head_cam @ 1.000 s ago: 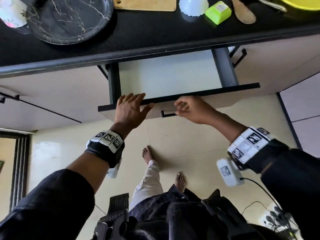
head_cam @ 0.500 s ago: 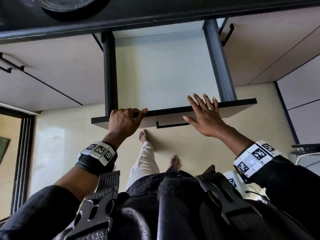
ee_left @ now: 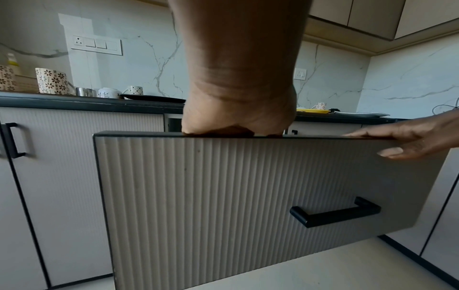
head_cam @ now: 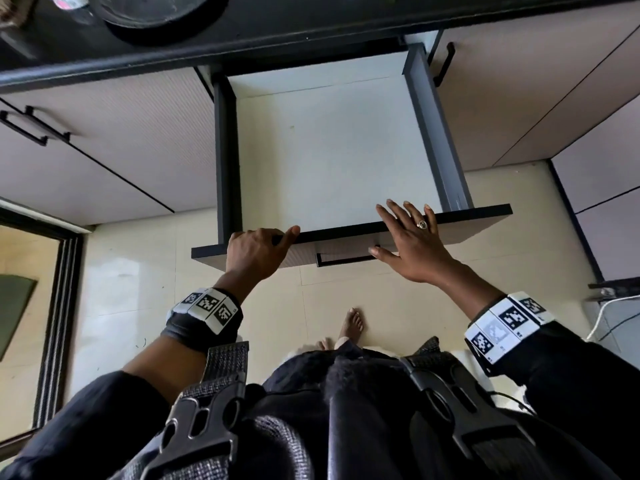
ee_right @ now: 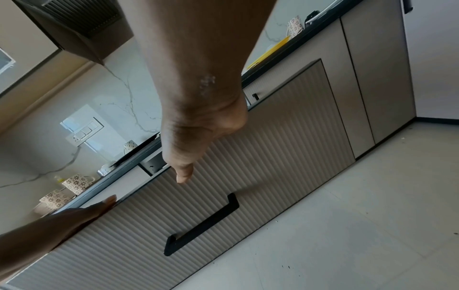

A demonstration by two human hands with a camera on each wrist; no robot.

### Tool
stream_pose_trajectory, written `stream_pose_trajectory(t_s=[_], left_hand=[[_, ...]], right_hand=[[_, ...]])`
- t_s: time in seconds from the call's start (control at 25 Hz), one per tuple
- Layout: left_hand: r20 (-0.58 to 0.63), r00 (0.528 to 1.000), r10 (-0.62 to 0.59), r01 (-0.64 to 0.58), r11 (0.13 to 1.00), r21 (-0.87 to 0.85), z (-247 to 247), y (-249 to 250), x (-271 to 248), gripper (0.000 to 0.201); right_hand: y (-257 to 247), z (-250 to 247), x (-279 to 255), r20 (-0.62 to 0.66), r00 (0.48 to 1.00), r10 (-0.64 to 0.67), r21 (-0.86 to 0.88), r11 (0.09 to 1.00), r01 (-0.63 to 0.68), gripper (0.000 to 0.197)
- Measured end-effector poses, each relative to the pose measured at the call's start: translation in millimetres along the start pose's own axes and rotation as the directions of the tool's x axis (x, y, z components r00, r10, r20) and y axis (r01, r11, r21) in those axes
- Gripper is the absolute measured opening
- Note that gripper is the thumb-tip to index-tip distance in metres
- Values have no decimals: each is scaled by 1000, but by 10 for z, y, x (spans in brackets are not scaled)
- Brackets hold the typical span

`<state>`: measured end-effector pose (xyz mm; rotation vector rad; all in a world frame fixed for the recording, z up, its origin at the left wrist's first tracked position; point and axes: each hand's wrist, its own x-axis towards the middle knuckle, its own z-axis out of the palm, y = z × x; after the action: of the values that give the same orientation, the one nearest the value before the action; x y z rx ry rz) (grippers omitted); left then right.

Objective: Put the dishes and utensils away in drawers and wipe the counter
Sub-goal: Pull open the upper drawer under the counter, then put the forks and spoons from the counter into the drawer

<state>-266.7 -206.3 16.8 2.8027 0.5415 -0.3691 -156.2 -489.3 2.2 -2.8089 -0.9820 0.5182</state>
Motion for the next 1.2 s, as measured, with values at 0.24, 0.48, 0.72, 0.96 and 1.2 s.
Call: stream_pose_trajectory(t_s=[0.24, 0.48, 0.72, 0.96, 1.2], left_hand=[[90, 995, -47, 48, 999, 0, -86, -8, -21, 64], [116, 992, 41, -33, 997, -67, -222, -120, -118, 43], [53, 997, -52, 69, 915, -399, -844, -857, -164, 39], [-234, 945, -229, 82, 859, -506, -1599, -2067, -667, 28], [-350, 863, -364, 150, 847, -511, -1923, -3128, -778, 29]], right_hand=[[-65, -64, -45, -70, 998, 3, -9, 1000, -4, 79], [-304, -501, 169, 131, 970, 205, -33, 979, -202, 69], [-1302, -1187, 871, 225, 970, 96, -1, 995, -98, 61], [-3125, -1462, 1413, -10, 947, -322, 337, 890, 306, 29], [-4223, -1326, 2117, 19, 889, -457, 434, 805, 405, 22]])
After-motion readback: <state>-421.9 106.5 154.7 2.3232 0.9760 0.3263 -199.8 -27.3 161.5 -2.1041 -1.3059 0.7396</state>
